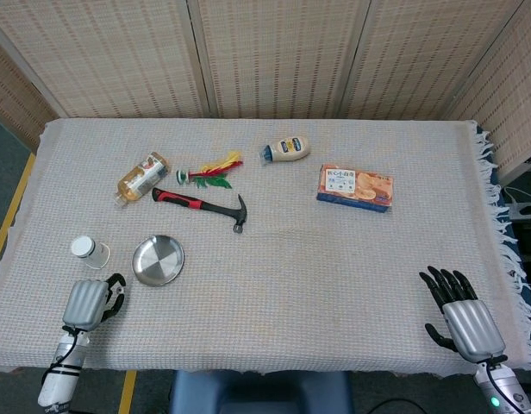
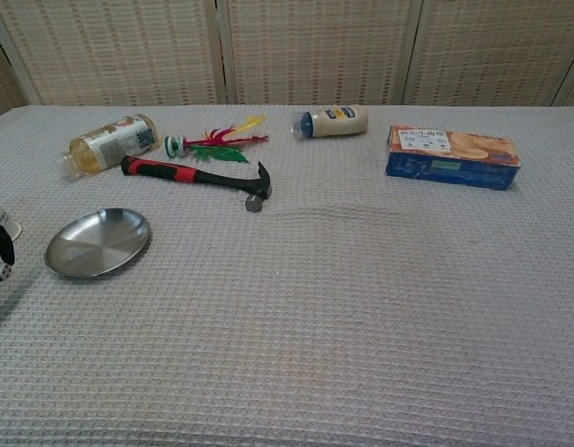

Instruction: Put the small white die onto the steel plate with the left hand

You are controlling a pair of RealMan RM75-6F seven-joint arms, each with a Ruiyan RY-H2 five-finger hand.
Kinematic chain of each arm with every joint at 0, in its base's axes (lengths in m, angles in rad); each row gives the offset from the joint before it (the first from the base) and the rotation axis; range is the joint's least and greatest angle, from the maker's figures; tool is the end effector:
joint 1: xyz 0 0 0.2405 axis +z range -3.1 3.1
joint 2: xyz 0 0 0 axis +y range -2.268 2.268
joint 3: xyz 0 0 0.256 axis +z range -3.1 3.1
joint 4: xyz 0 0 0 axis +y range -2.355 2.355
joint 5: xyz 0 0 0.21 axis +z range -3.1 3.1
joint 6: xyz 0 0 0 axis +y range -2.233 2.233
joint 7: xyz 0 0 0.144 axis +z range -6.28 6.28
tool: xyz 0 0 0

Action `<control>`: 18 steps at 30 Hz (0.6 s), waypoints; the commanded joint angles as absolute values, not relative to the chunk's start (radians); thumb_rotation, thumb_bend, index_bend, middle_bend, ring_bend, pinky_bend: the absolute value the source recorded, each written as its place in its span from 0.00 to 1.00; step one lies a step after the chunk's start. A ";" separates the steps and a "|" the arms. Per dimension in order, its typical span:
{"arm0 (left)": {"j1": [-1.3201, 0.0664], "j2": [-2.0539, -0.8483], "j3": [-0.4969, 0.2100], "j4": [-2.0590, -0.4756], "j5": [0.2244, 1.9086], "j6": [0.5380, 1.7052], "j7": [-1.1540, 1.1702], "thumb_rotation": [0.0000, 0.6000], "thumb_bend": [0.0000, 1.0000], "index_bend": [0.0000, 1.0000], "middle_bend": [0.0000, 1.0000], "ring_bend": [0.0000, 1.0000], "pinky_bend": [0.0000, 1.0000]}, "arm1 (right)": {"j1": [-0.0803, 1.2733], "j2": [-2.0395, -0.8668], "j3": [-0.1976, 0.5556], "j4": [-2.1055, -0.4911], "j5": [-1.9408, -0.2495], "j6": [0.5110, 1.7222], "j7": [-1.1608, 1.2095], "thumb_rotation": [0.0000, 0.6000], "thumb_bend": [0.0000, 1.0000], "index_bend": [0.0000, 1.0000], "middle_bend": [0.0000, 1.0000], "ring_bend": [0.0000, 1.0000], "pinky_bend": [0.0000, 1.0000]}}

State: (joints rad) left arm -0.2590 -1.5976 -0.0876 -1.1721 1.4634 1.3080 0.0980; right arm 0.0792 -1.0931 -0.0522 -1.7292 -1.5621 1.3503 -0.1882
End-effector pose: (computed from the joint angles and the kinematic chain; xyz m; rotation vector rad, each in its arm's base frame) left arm -0.3078 0.2441 0.0215 -1.5317 -0.8860 -0.8699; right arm -0.2964 -0.1518 0.1231 1.6183 -0.9657 0.7175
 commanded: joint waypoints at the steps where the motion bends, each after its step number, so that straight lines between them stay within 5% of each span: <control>1: -0.310 -1.603 -0.134 -1.190 1.441 1.274 0.113 1.00 0.42 0.55 1.00 1.00 1.00 | 0.081 -1.095 -0.050 -1.727 -1.554 1.345 -0.191 1.00 0.21 0.00 0.00 0.00 0.00; 8: -0.418 -1.665 -0.203 -1.132 1.368 1.167 0.196 1.00 0.42 0.53 1.00 1.00 1.00 | 0.087 -1.100 -0.045 -1.725 -1.535 1.332 -0.199 1.00 0.21 0.00 0.00 0.00 0.00; 18: -0.472 -1.717 -0.203 -1.051 1.332 1.113 0.204 1.00 0.40 0.53 1.00 1.00 1.00 | 0.092 -1.104 -0.041 -1.722 -1.515 1.323 -0.205 1.00 0.21 0.00 0.00 0.00 0.00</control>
